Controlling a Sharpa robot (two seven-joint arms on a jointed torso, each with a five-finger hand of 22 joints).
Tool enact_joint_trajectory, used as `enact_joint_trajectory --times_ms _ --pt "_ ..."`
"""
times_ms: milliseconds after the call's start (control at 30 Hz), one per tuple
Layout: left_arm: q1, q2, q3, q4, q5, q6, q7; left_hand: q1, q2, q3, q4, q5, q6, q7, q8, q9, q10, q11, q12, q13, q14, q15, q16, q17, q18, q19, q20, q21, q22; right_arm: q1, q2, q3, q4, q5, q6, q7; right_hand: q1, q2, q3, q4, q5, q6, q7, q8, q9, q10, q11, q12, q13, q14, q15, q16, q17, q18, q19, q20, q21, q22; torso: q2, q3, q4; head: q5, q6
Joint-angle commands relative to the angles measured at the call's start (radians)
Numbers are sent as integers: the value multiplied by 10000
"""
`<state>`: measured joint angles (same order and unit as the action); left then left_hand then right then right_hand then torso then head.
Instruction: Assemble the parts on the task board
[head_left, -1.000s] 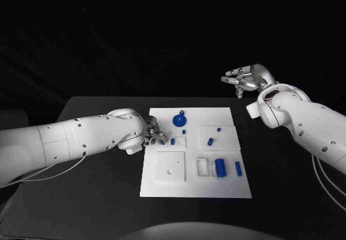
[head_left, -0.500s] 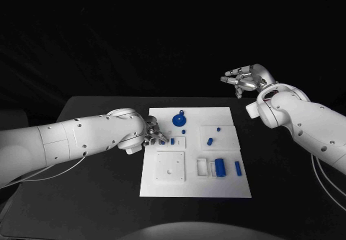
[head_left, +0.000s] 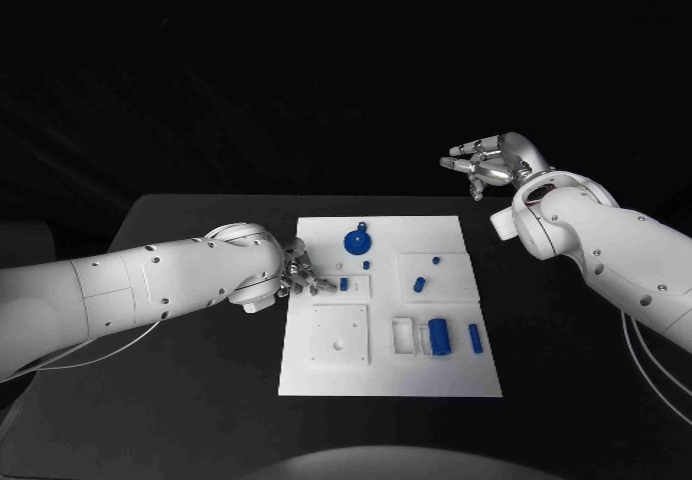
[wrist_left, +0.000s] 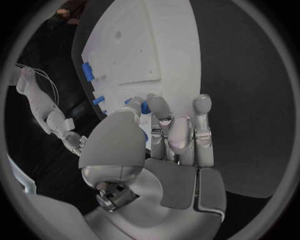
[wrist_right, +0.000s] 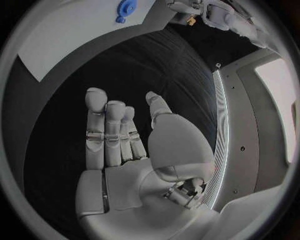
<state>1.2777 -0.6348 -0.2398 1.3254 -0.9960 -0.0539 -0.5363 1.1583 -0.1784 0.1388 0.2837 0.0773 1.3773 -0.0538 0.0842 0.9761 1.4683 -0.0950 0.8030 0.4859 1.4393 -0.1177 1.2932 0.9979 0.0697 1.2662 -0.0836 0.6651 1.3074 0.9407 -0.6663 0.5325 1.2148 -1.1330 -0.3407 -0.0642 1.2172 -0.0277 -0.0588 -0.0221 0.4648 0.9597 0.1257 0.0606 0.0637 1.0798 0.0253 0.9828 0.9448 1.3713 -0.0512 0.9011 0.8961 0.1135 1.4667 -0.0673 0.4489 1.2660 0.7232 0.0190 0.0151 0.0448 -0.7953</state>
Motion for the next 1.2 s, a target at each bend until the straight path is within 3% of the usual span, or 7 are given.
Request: enact_joint_trajectory --times_ms 33,267,467,800,867,1033,1200 --pt "0 -38 3 4 -291 83 -23 -160 -152 -50 66 -215 100 0 30 -22 427 9 -48 -18 -30 21 -42 -6 211 -22 50 -48 190 -15 7 1 4 -39 66 110 -78 0 -26 38 8 -4 6 24 16 -3 -33 6 -11 63 -16 -29 -7 196 423 -38 -12 -16 1 1 4 -10 6" --pt "6 -212 83 138 -333 61 -17 -408 -417 -317 85 -285 100 -4 -10 -40 429 -4 -88 -51 -59 -9 -70 -27 202 -53 5 -144 167 -39 0 1 1 -38 77 113 -78 0 -26 38 8 -4 6 24 16 -3 -33 6 -11 63 -16 -29 -7 196 423 -38 -12 -16 -7 9 10 -30 20" --pt "14 -316 233 290 -65 252 68 -342 -431 -2118 105 -282 -123 74 -121 -86 396 55 -198 -99 -188 12 -277 -273 154 -116 -42 -234 146 -54 4 1 -11 -38 82 114 -78 0 -26 38 8 -4 6 24 16 -3 -33 6 -11 63 -16 -29 -7 196 423 -38 -12 -16 -5 18 5 -17 37" --pt "22 -514 431 534 592 299 497 34 -239 -2234 73 -284 -1022 284 275 -796 -11 184 -780 9 -859 52 -1040 -1311 -96 -345 -244 -671 89 -82 -17 1 -20 -35 87 116 -60 19 -51 31 3 0 5 24 16 -4 -34 0 -21 62 -17 -31 -9 196 425 -38 -12 -20 -7 24 -7 -27 53" --pt "26 -602 588 565 923 252 809 344 80 -2052 -60 -240 -1986 615 -84 -1227 -1009 391 -1315 -152 -1868 221 -1939 -2257 -223 -827 -245 -1123 -102 -85 -25 1 -20 -33 85 117 -60 19 -51 31 3 0 5 24 16 -4 -34 0 -21 62 -17 -31 -9 196 425 -38 -12 -20 -5 27 -4 -38 66" --pt "111 -734 870 563 1411 -595 2376 1574 1249 -2123 -1997 1881 -2902 1068 217 -3522 -2183 852 -2527 -1157 -3011 661 -3041 -3532 -427 -1344 87 -2766 -1164 -90 -40 1 -28 -25 79 123 -52 41 -51 26 -5 7 3 24 16 -11 -35 -10 -34 62 -18 -34 -13 197 424 -38 -27 -26 -9 25 7 -71 111" --pt "170 -614 952 478 1492 -1500 4334 2514 2027 -1447 -2899 1150 -2820 1354 -94 -6150 -1940 1144 -5282 -3683 -2580 793 -3018 -4149 -170 -712 213 -3133 -1476 -91 -42 1 -49 18 44 152 -25 41 -27 1 0 -5 5 24 16 -130 -42 -305 -288 58 -20 -62 -30 202 417 -38 -104 -58 3 7 -3 -92 170"
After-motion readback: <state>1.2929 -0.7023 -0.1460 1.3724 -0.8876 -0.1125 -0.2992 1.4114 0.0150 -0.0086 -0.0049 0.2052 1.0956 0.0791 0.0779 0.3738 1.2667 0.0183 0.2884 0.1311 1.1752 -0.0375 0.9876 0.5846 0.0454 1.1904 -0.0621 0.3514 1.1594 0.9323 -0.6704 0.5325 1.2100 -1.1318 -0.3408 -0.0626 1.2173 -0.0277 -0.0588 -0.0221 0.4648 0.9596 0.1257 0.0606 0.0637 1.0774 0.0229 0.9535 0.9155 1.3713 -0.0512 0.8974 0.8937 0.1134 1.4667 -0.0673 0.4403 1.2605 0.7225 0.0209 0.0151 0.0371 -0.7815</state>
